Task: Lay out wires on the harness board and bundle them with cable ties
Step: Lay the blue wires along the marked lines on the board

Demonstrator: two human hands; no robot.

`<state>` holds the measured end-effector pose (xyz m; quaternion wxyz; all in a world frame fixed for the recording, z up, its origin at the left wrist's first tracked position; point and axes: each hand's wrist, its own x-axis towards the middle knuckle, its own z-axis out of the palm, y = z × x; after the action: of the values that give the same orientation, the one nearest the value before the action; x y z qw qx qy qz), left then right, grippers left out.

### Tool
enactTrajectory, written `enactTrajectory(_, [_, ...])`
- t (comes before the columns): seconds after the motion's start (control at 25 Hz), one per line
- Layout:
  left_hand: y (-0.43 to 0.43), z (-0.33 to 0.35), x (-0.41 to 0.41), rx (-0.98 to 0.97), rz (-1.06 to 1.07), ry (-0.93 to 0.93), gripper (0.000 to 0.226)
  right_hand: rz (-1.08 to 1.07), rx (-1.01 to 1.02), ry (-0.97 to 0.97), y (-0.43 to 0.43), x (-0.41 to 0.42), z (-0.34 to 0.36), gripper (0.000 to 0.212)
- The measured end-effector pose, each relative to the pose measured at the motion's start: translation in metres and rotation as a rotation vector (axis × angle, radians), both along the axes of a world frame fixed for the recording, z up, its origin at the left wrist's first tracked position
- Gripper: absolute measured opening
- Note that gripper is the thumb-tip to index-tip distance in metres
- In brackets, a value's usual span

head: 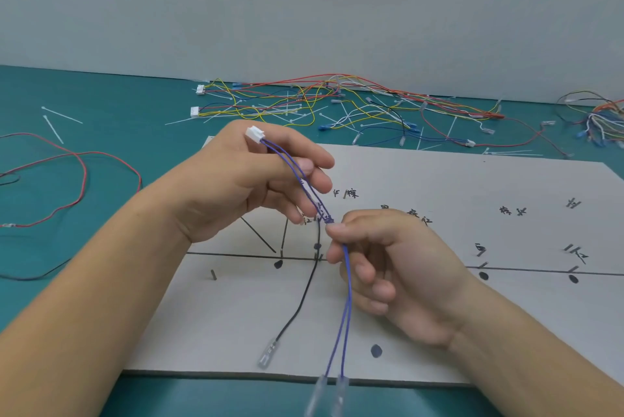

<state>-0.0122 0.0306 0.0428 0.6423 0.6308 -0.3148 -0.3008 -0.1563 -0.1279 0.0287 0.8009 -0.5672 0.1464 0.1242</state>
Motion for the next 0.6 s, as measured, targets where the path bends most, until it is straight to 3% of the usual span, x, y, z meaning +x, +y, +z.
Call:
enactTrajectory(0.36, [-0.005,0.000,-0.005,-0.114,0.046,0.163,0.022,-0.121,0.086,0.034,-0.003,0.002,0.002,0.018])
enactTrajectory(0.6, [-0.008,-0.002,-0.005,-0.057,0.101,0.196,0.013,-0.022,-0.012,-0.050,0.001,-0.001,0.000,0.017])
